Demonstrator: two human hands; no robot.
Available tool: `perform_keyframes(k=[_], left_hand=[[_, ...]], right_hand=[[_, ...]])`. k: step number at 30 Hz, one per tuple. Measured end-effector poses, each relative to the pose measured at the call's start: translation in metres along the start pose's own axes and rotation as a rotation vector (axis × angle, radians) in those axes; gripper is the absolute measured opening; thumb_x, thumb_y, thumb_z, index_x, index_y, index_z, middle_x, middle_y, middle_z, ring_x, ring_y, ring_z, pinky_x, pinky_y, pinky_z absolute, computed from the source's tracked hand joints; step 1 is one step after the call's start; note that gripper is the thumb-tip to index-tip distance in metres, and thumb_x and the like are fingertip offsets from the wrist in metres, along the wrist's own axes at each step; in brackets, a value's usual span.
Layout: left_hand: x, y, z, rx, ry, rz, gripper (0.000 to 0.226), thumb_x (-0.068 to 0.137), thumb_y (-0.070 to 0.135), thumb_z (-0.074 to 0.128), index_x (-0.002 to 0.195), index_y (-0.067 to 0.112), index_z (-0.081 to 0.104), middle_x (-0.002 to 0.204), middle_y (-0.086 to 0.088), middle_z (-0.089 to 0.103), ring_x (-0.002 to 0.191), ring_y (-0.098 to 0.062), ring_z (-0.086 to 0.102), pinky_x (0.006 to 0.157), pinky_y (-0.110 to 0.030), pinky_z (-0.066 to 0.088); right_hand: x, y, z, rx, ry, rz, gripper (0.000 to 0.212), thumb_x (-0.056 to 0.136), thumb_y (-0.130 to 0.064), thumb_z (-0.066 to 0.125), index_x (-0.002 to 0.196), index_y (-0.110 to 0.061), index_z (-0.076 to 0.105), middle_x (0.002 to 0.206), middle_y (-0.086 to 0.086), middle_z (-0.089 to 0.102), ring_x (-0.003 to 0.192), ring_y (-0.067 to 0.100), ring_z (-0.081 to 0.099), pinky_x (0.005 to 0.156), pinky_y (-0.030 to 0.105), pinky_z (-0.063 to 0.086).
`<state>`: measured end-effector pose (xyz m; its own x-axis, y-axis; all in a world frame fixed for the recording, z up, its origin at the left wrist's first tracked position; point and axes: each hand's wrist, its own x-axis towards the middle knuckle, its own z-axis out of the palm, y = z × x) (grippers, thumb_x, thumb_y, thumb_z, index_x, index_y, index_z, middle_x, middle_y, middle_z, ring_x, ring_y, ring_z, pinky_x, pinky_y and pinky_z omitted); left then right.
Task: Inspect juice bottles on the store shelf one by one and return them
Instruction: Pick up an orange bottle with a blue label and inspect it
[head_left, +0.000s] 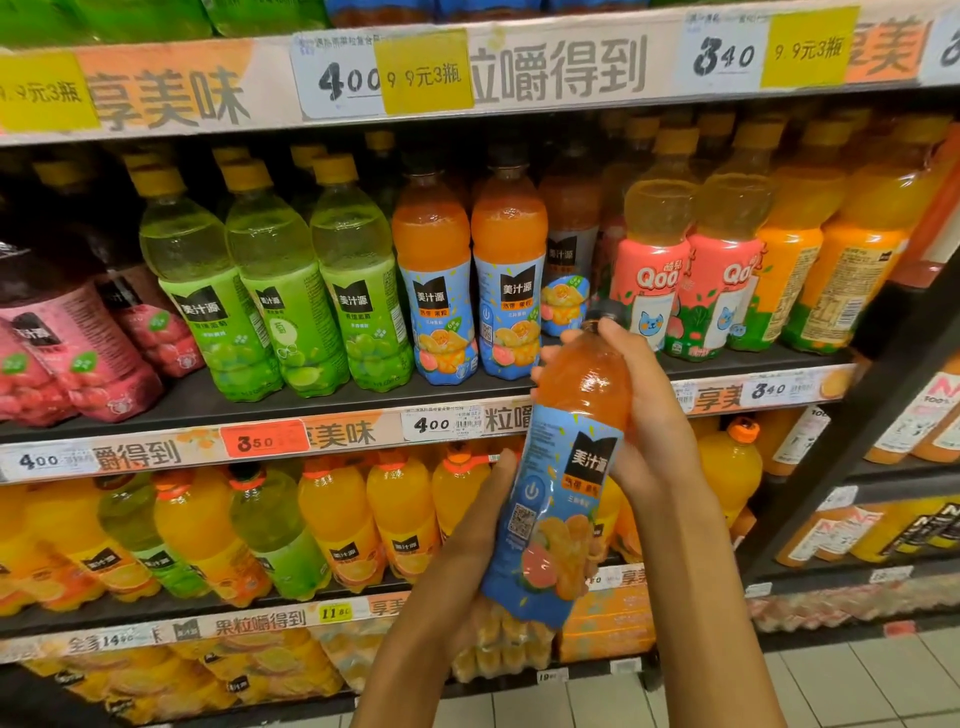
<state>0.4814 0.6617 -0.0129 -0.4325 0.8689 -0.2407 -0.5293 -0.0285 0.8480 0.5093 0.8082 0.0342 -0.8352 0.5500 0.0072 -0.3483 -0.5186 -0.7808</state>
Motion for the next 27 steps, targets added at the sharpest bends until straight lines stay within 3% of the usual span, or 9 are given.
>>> perform_keyframes(k=[3, 7, 9, 11, 15, 20, 24, 27], left_hand=[[-0.003, 0.001, 0.0, 0.046, -0.01, 0.01, 0.049, 0.073, 0.055, 0.045, 0.087, 0.023, 0.079, 0.086, -0.013, 0.073, 0.071, -0.023, 0.07, 0.072, -0.036, 0.058], [-0.009, 0.002, 0.0, 0.027, -0.078, -0.003, 0.041, 0.071, 0.056, 0.069, 0.09, 0.021, 0.078, 0.082, -0.009, 0.074, 0.07, -0.02, 0.071, 0.069, -0.033, 0.059], [-0.012, 0.001, 0.0, -0.041, -0.125, -0.004, 0.048, 0.062, 0.056, 0.078, 0.094, 0.02, 0.077, 0.086, -0.008, 0.074, 0.075, -0.02, 0.072, 0.069, -0.034, 0.058], [-0.015, 0.001, 0.004, -0.135, -0.176, -0.003, 0.049, 0.066, 0.053, 0.076, 0.098, 0.016, 0.076, 0.089, -0.009, 0.074, 0.079, -0.022, 0.072, 0.069, -0.036, 0.058], [-0.019, 0.007, 0.01, -0.373, -0.196, -0.04, 0.074, 0.054, 0.04, 0.089, 0.112, 0.0, 0.067, 0.099, -0.02, 0.069, 0.082, -0.033, 0.069, 0.076, -0.047, 0.057], [-0.029, 0.021, 0.022, -0.555, -0.307, -0.112, 0.077, 0.052, 0.021, 0.092, 0.115, -0.01, 0.06, 0.1, -0.029, 0.064, 0.083, -0.042, 0.067, 0.074, -0.056, 0.056], [-0.029, 0.018, 0.027, -0.49, -0.309, -0.121, 0.087, 0.055, 0.025, 0.09, 0.124, -0.008, 0.05, 0.103, -0.029, 0.062, 0.087, -0.043, 0.066, 0.083, -0.056, 0.052], [-0.024, 0.015, 0.023, -0.527, -0.312, -0.113, 0.079, 0.055, 0.023, 0.091, 0.119, -0.008, 0.057, 0.102, -0.028, 0.065, 0.086, -0.041, 0.067, 0.079, -0.055, 0.055]], right_hand=[[0.001, -0.001, -0.001, -0.021, 0.002, 0.019, 0.039, 0.07, -0.039, 0.063, 0.091, -0.007, 0.067, 0.077, 0.01, 0.071, 0.069, 0.021, 0.069, 0.072, 0.035, 0.055], [0.003, -0.001, -0.005, -0.03, 0.002, 0.107, 0.037, 0.082, -0.041, 0.059, 0.091, -0.006, 0.067, 0.076, 0.011, 0.072, 0.066, 0.021, 0.071, 0.062, 0.028, 0.059], [0.003, -0.001, -0.006, -0.01, 0.007, 0.145, 0.039, 0.089, -0.042, 0.053, 0.089, -0.005, 0.066, 0.079, 0.014, 0.071, 0.071, 0.023, 0.07, 0.069, 0.032, 0.058], [0.002, 0.0, -0.005, 0.001, -0.027, 0.17, 0.041, 0.083, -0.043, 0.055, 0.088, -0.004, 0.066, 0.081, 0.015, 0.071, 0.077, 0.025, 0.069, 0.077, 0.036, 0.056], [0.0, 0.004, -0.001, 0.027, -0.029, 0.286, 0.053, 0.072, -0.046, 0.06, 0.102, -0.003, 0.065, 0.092, 0.02, 0.072, 0.077, 0.025, 0.072, 0.064, 0.033, 0.06], [-0.001, 0.005, -0.002, 0.061, -0.007, 0.365, 0.053, 0.088, -0.051, 0.052, 0.099, -0.002, 0.069, 0.092, 0.02, 0.073, 0.08, 0.026, 0.072, 0.067, 0.035, 0.061], [-0.004, 0.005, -0.004, 0.041, -0.024, 0.377, 0.055, 0.092, -0.05, 0.049, 0.105, 0.001, 0.066, 0.09, 0.021, 0.072, 0.074, 0.026, 0.072, 0.062, 0.034, 0.061], [-0.006, 0.005, -0.007, 0.034, 0.004, 0.366, 0.051, 0.092, -0.046, 0.05, 0.102, 0.001, 0.066, 0.084, 0.018, 0.071, 0.068, 0.024, 0.07, 0.057, 0.031, 0.059]])
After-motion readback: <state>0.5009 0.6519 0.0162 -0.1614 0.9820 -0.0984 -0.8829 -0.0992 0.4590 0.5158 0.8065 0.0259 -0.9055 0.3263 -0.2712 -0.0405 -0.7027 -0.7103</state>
